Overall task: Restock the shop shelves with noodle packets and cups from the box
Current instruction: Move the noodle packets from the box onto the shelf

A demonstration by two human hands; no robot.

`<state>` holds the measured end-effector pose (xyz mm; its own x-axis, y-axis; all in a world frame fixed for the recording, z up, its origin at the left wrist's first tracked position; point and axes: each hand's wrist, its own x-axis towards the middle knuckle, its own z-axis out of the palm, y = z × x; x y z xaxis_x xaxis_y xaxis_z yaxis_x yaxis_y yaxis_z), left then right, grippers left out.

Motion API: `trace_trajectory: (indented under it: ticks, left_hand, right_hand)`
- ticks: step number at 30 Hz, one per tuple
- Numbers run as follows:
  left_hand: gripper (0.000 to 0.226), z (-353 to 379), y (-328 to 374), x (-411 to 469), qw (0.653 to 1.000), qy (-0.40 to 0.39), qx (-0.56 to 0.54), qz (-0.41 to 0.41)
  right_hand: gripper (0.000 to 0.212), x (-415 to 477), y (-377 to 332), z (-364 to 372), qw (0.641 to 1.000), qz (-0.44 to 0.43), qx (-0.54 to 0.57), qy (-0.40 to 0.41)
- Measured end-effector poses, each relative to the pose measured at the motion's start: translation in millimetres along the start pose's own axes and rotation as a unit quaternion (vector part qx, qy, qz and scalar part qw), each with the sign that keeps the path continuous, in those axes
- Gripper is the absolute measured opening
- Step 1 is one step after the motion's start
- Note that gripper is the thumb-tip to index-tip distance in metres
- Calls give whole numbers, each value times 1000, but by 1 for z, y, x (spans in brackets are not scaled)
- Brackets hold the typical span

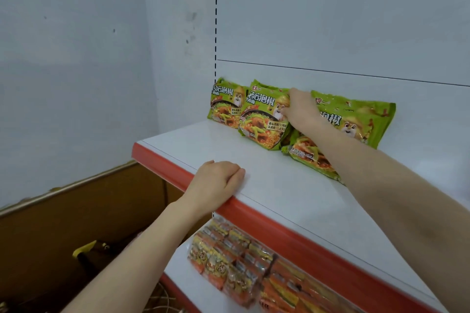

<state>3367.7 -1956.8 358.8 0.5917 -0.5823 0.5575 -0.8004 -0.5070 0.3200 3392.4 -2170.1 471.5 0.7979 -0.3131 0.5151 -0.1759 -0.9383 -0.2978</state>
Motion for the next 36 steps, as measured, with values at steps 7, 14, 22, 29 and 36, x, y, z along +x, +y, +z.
trace_trajectory:
  ticks: [7,14,22,29,36]
  left_hand:
    - [61,1,0,-1,1000,-5,1,-6]
    - [73,2,-1,-2,1000,-1,0,1]
    - [53,-4,7,-5,999,20,31,5]
    - [58,-32,21,-33,983,94,158,-4]
    - [54,-77,10,-122,968,93,215,-92]
  right_hand:
    - [32,3,4,-3,1000,-12,-1,-18]
    - [40,-3,5,-5,999,-13,48,7]
    - [40,-19,-3,-16,995,-65,68,31]
    - [33,-46,-65,-21,974,-203,102,23]
    - [34,-96,-181,0,926,-330,177,-38]
